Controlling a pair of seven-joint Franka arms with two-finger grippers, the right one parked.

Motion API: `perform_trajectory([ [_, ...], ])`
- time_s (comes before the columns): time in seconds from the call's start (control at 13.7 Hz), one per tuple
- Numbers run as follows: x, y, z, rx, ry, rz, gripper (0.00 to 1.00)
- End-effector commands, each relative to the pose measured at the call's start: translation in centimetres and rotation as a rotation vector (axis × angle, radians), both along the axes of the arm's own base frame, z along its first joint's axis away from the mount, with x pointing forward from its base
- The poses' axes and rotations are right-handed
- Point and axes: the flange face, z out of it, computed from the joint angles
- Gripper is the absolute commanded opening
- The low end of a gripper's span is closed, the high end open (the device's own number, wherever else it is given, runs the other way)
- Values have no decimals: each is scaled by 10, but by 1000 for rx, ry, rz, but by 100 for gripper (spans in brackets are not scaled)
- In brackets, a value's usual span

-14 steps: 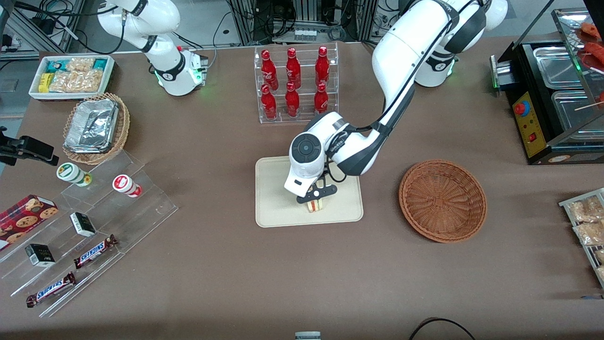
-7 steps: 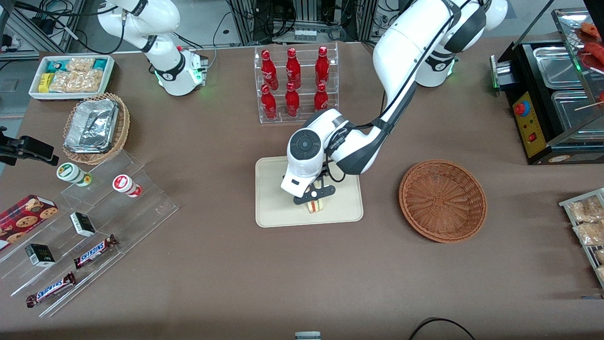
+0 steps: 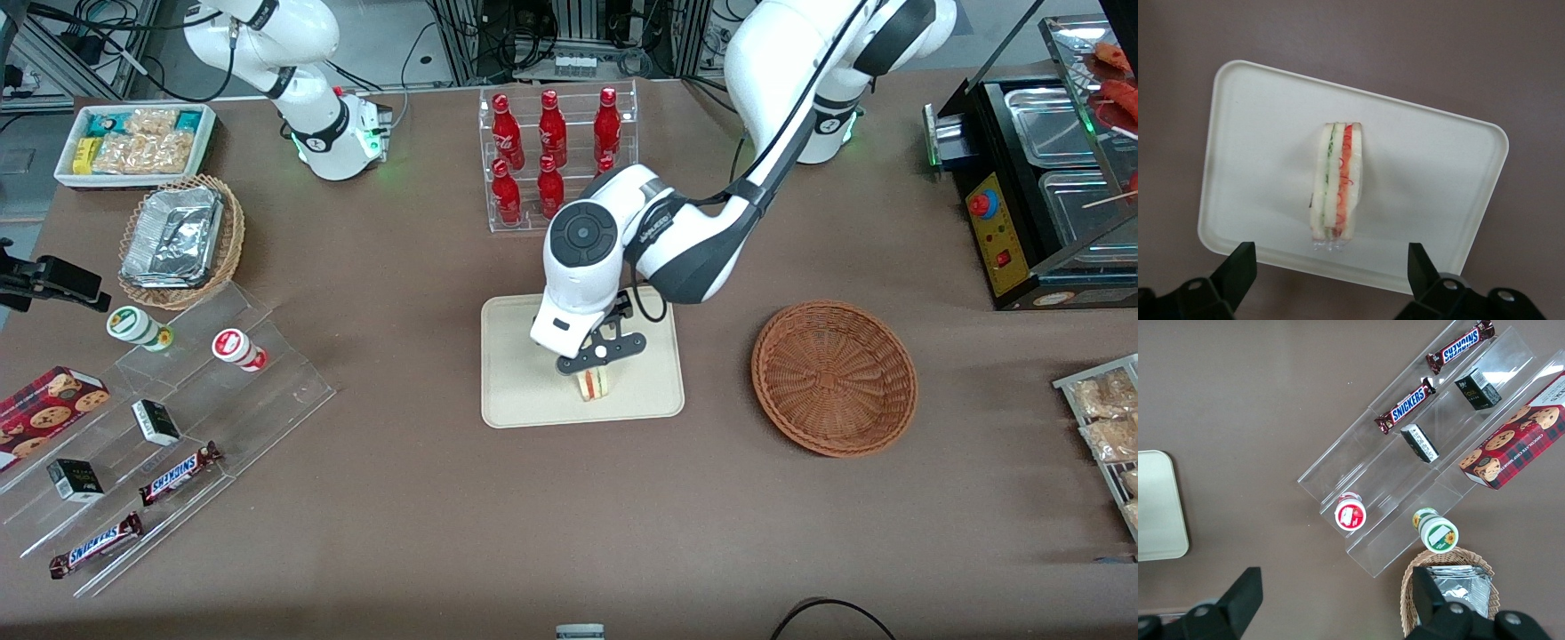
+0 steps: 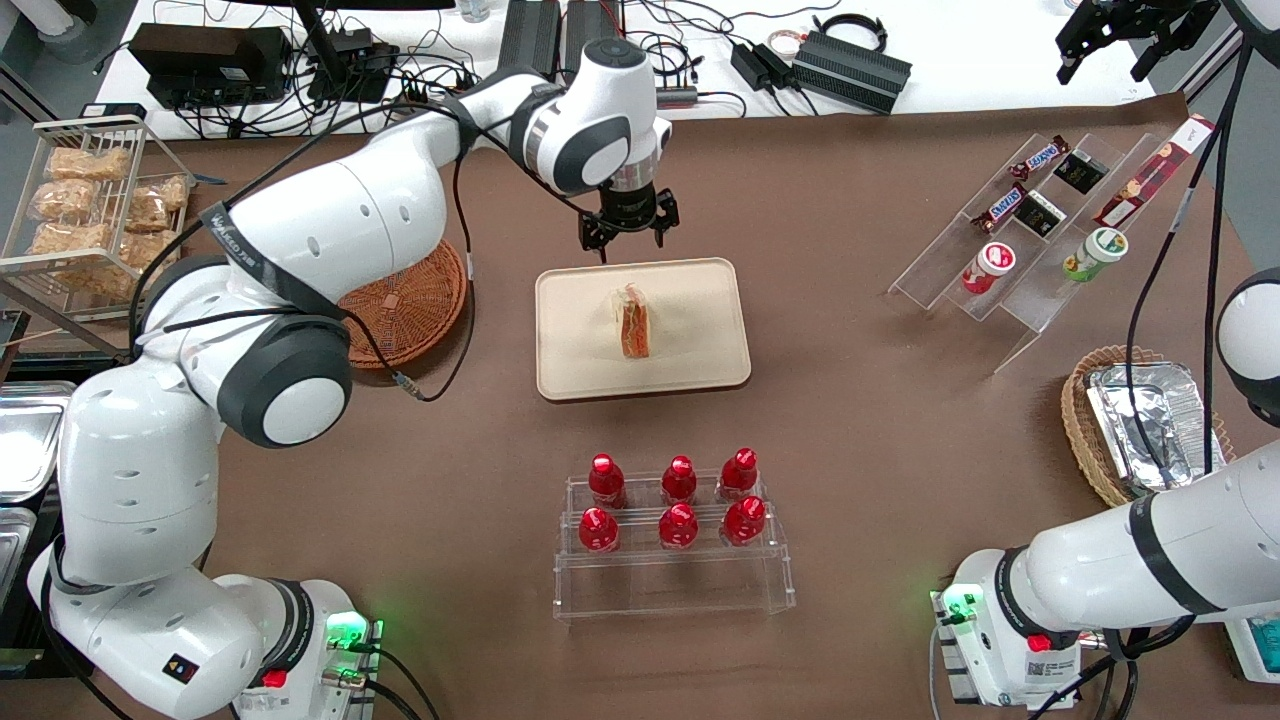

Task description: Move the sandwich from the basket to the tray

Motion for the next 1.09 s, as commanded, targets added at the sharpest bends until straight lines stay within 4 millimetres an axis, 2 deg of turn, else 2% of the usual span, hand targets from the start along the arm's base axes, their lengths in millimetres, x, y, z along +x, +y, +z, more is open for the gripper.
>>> perform_trajectory([
  [0.0, 20, 35, 26, 9, -3, -31, 100],
  [0.15, 24, 51, 33, 39, 12, -92, 100],
  [0.22, 34, 72, 37, 58, 32, -70, 100],
  [0.29, 46, 99, 45, 57, 41, -49, 100],
  [0.36, 54, 128, 45, 56, 56, -78, 100],
  [0.51, 62, 174, 54, 20, 80, -122, 100],
  [0.66, 75, 229, 65, 8, 84, -158, 100],
  [0.95, 81, 313, 74, -1, 93, -203, 100],
  [1.02, 81, 325, 79, -15, 93, -230, 100],
])
